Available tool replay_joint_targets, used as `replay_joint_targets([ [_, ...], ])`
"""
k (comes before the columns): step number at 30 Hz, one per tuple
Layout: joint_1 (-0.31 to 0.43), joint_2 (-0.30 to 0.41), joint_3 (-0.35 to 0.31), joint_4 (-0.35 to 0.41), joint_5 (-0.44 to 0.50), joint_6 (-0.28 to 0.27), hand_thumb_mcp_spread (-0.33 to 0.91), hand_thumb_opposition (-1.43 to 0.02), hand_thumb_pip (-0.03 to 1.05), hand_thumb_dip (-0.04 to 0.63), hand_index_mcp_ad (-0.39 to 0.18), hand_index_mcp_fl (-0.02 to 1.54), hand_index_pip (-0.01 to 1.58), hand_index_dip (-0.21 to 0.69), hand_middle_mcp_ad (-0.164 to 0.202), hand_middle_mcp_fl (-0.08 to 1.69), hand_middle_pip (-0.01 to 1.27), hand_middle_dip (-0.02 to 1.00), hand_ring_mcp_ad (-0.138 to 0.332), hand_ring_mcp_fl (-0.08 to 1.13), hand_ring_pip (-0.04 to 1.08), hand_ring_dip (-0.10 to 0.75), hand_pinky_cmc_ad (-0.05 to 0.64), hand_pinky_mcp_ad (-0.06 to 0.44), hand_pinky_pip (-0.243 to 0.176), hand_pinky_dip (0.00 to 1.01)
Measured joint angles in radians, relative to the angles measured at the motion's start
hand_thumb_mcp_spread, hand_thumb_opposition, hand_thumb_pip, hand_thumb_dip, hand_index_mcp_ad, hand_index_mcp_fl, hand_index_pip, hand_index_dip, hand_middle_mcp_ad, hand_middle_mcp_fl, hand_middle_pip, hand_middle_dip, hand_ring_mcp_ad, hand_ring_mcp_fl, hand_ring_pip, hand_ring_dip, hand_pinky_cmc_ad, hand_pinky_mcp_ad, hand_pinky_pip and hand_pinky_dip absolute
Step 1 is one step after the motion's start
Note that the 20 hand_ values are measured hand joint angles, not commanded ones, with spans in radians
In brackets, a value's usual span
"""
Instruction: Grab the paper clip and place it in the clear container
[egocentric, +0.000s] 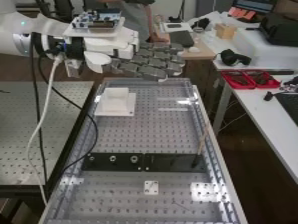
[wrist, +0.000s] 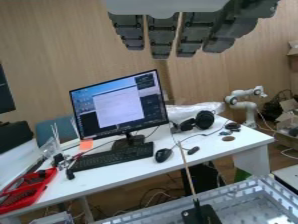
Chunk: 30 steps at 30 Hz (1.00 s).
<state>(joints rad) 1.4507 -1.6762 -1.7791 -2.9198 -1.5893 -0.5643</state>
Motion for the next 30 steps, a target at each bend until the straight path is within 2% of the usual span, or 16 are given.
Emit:
replay_joint_targets([
  [2, -0.008, -0.008, -0.001, 0.005, -0.005, 0.006, 0.00, 0.01, 0.01, 0.002, 0.005, -0.01, 0.00, 0.014, 0.049, 0.01, 0.02, 0.03, 0.049, 0.01, 0.01, 0.014, 0.047, 0.056, -0.010, 0.01],
  [4, -0.019, -0.017, -0.002, 0.012, -0.011, 0.010, 0.00, 0.01, 0.01, 0.002, 0.010, 0.00, 0.00, 0.014, 0.042, 0.01, 0.02, 0.03, 0.052, 0.01, 0.01, 0.017, 0.030, 0.037, -0.010, 0.01],
  [5, -0.021, -0.019, -0.002, 0.013, -0.012, 0.011, 0.00, 0.00, 0.04, 0.000, 0.010, -0.01, 0.00, 0.014, 0.042, 0.01, 0.02, 0.03, 0.052, 0.01, 0.01, 0.017, 0.030, 0.038, -0.010, 0.02],
  [8, -0.035, -0.028, -0.004, 0.020, -0.017, 0.019, 0.18, -0.21, 0.37, 0.063, 0.005, -0.01, 0.01, 0.014, 0.042, 0.01, 0.06, 0.05, 0.052, 0.00, 0.04, 0.024, 0.049, 0.068, -0.012, 0.14],
  [9, -0.040, -0.031, -0.005, 0.023, -0.020, 0.025, 0.22, -0.31, 0.42, 0.075, -0.007, -0.01, 0.02, 0.014, 0.044, 0.00, 0.07, 0.06, 0.052, 0.01, 0.04, 0.028, 0.084, 0.098, -0.010, 0.19],
  [12, -0.047, -0.033, -0.008, 0.030, -0.026, 0.027, 0.25, -0.47, 0.42, 0.084, -0.026, -0.01, 0.04, 0.014, 0.044, 0.01, 0.09, 0.11, 0.061, 0.00, 0.08, 0.059, 0.148, 0.166, -0.028, 0.29],
  [16, -0.049, -0.033, -0.010, 0.034, -0.030, 0.027, 0.26, -0.61, 0.45, 0.084, -0.037, -0.01, 0.06, 0.016, 0.040, 0.00, 0.10, 0.14, 0.091, 0.01, 0.10, 0.073, 0.232, 0.229, -0.044, 0.38],
  [18, -0.049, -0.033, -0.010, 0.034, -0.031, 0.023, 0.25, -0.63, 0.46, 0.087, -0.037, 0.02, 0.06, 0.016, 0.040, 0.01, 0.10, 0.15, 0.098, 0.01, 0.10, 0.086, 0.244, 0.239, -0.061, 0.42],
  [21, -0.049, -0.035, -0.011, 0.035, -0.029, 0.024, 0.26, -0.67, 0.46, 0.087, -0.037, 0.02, 0.07, 0.016, 0.044, 0.00, 0.11, 0.16, 0.115, 0.01, 0.10, 0.087, 0.283, 0.265, -0.061, 0.45],
  [24, -0.048, -0.035, -0.013, 0.037, -0.028, 0.025, 0.25, -0.68, 0.47, 0.084, -0.037, 0.02, 0.07, 0.016, 0.044, 0.00, 0.12, 0.16, 0.133, 0.01, 0.12, 0.087, 0.298, 0.262, -0.075, 0.46],
  [30, -0.044, -0.031, -0.015, 0.043, -0.016, 0.024, 0.25, -0.69, 0.47, 0.084, -0.037, 0.02, 0.07, 0.016, 0.044, 0.00, 0.12, 0.17, 0.131, 0.01, 0.12, 0.098, 0.312, 0.279, -0.075, 0.47],
])
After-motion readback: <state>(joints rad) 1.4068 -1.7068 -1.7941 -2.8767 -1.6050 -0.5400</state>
